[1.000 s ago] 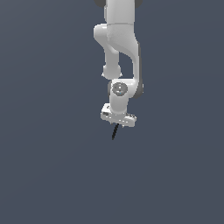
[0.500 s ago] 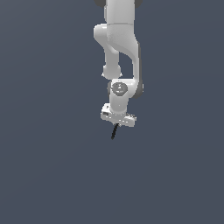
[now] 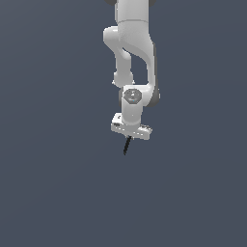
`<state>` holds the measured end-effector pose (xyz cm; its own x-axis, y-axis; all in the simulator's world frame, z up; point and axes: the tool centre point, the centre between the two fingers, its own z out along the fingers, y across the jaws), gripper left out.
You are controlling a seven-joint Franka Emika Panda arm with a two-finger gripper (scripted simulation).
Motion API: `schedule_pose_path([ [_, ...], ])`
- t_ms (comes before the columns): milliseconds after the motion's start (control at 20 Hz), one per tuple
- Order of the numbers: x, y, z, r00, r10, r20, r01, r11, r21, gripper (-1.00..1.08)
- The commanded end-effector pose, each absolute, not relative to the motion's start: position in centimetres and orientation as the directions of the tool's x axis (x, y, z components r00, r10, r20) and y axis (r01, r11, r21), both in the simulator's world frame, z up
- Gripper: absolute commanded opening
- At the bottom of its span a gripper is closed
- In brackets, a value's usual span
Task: Pick up the object and move it to a goal position.
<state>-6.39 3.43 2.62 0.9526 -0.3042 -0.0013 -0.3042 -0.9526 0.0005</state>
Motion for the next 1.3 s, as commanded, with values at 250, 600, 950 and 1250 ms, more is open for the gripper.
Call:
schedule_pose_path([
  [250, -4.0, 4.0, 6.8, 0.953, -0.304, 0.000, -0.304, -0.953, 0.000, -1.00],
  [600, -0.7, 4.7, 12.6, 0.953, -0.304, 0.000, -0.304, -0.953, 0.001, -1.00],
  [950, 2.9, 5.4, 18.6, 0.953, -0.304, 0.000, -0.304, -0.953, 0.001, -1.00],
  [1250, 5.5, 6.0, 22.9, 0.953, -0.304, 0.000, -0.304, -0.953, 0.001, -1.00],
])
